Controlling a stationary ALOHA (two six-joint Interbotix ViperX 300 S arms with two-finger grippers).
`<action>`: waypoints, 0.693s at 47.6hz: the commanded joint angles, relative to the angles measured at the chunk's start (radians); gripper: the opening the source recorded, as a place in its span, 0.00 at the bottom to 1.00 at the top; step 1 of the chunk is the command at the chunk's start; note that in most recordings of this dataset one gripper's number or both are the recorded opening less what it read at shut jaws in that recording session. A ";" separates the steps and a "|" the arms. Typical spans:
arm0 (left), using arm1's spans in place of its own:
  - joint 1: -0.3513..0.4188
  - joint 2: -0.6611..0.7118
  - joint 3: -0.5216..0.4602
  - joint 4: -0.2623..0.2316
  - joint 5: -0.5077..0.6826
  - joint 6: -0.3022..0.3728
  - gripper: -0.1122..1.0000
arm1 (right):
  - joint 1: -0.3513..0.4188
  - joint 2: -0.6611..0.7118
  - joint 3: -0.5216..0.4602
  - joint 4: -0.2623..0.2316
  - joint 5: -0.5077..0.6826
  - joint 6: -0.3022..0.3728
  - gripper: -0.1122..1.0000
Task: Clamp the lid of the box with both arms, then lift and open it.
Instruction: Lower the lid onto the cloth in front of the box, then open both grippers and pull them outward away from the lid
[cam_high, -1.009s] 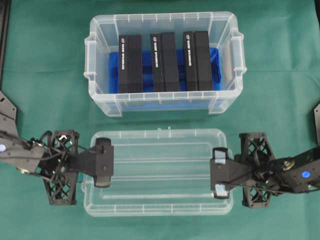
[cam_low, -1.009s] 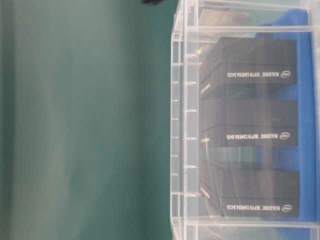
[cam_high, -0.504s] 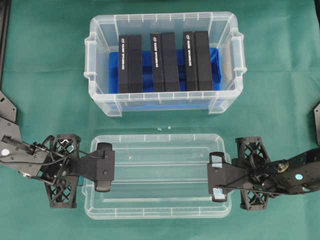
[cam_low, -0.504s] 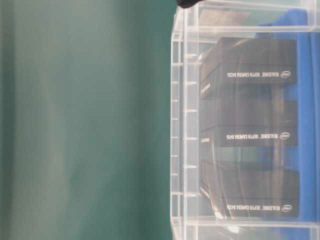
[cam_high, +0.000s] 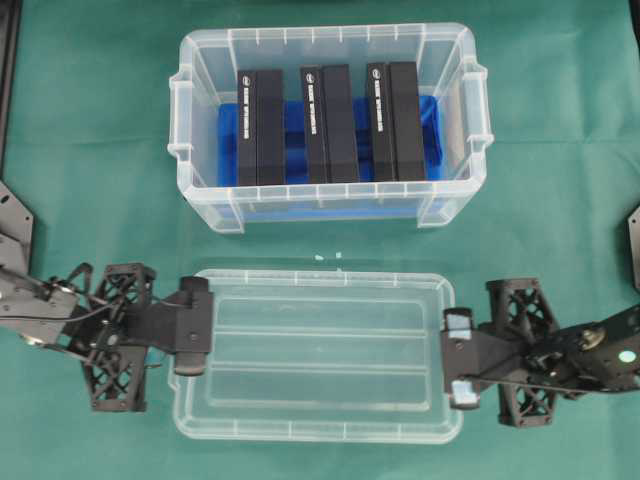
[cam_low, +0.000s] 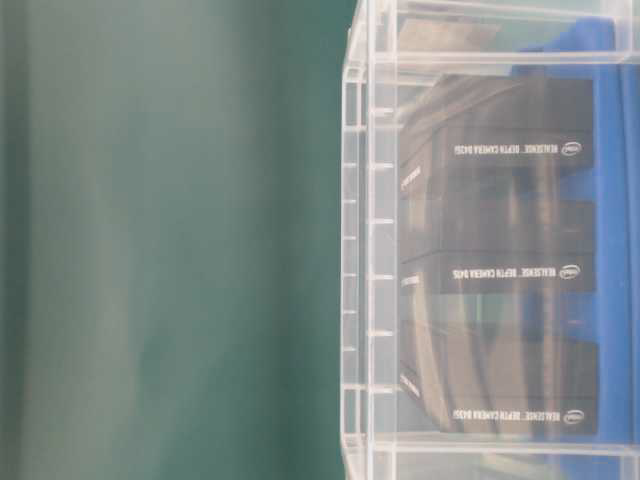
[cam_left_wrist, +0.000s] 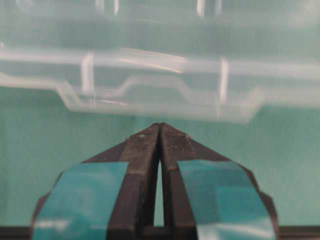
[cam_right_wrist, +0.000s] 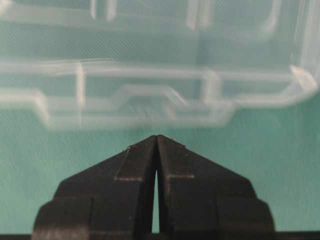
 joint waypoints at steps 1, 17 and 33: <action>-0.021 -0.044 0.015 -0.005 -0.009 0.002 0.11 | 0.006 -0.048 0.018 -0.006 -0.003 0.023 0.10; -0.051 -0.104 0.069 -0.005 -0.021 0.000 0.11 | 0.021 -0.115 0.083 -0.011 -0.005 0.066 0.10; -0.051 -0.120 0.054 -0.005 -0.020 0.002 0.11 | 0.021 -0.117 0.058 -0.014 0.006 0.066 0.10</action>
